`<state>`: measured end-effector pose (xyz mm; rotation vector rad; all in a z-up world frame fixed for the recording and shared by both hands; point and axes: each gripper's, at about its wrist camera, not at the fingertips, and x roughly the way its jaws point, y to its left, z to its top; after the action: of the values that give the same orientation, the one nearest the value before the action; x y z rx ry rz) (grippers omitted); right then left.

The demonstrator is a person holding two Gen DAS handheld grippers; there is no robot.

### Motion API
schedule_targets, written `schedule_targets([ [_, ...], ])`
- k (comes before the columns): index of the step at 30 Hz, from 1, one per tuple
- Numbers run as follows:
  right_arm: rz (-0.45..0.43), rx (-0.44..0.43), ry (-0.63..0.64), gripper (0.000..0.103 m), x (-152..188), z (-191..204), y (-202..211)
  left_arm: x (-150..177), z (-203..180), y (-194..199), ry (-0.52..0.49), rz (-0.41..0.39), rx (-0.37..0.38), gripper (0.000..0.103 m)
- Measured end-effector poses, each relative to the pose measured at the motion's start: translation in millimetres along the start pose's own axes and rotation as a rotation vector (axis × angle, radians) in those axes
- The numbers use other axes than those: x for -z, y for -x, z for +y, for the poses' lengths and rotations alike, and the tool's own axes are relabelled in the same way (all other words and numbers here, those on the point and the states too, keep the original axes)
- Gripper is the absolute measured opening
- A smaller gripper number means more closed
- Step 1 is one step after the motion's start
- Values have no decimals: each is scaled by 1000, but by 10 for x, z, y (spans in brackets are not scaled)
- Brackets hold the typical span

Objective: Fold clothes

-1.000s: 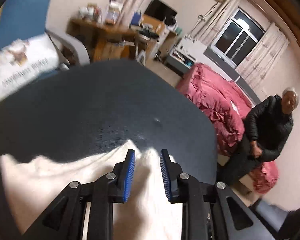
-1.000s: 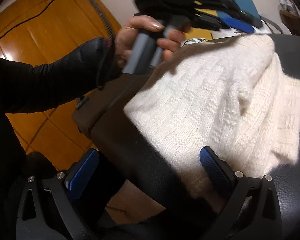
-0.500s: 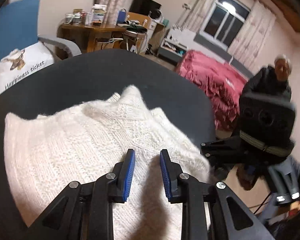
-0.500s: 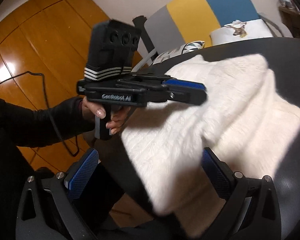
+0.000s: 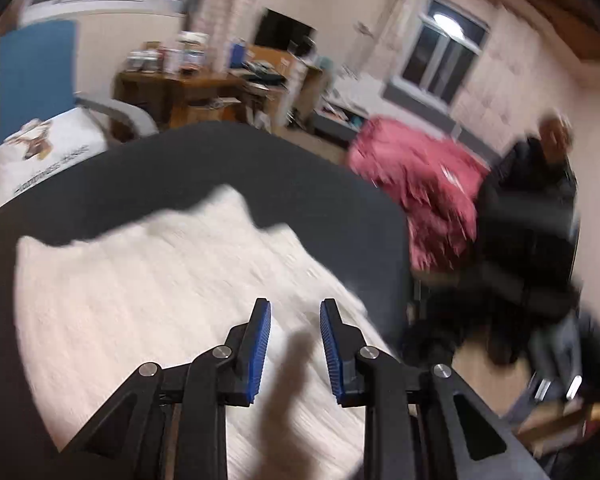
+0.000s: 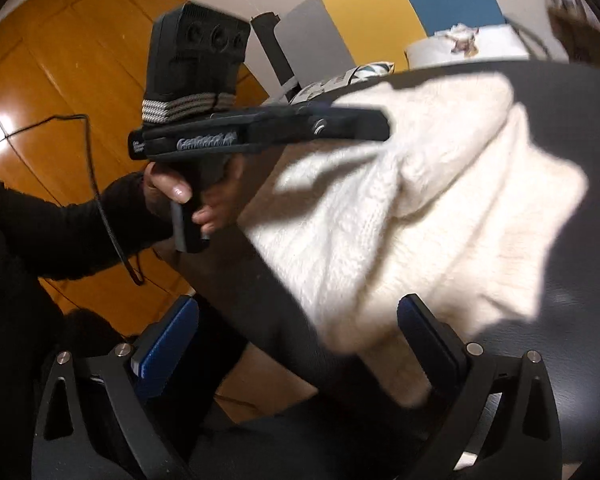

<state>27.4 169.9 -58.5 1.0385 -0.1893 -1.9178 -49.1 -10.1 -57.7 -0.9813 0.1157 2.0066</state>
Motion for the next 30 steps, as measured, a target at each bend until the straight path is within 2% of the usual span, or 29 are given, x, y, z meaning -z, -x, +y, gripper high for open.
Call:
schedule_targets([
  [3,-49,36,72,101,-232,158,210,150,-155,-276,-18,64,24,25],
  [6,-106,8,113,101,-548,168,303,281,-229,-401,-43,30,7,25],
  [8,-137,-84,100,102,-770,68,210,311,-160,-362,11,8,44,25],
  [10,-169,-198,39,102,-959,-217,134,321,-130,-289,33,-5,57,25],
  [13,-175,-268,-76,102,-1205,-655,-84,303,-117,-94,51,-40,76,25],
  [14,-152,-237,-118,102,-1264,-811,-204,296,-106,-8,59,-58,88,25],
  [16,-63,-79,-204,102,-1284,-1133,-496,272,36,143,103,-118,74,25],
  [17,-14,-11,-230,101,-1236,-1253,-622,284,132,151,137,-122,62,25],
  [18,-15,10,-214,101,-1176,-1288,-678,315,236,114,177,-104,49,25],
  [20,-45,28,-142,101,-1112,-1205,-654,390,387,53,238,-80,41,24],
  [23,-12,34,-152,101,-1155,-1152,-565,393,314,101,200,-82,40,25],
  [26,-52,6,-147,102,-1305,-1031,-377,313,392,308,237,-161,32,26],
  [28,-80,-75,-122,102,-1422,-872,-333,310,465,408,267,-212,-3,26],
  [30,-51,-48,-80,102,-1437,-752,-392,391,568,408,326,-213,-26,26],
])
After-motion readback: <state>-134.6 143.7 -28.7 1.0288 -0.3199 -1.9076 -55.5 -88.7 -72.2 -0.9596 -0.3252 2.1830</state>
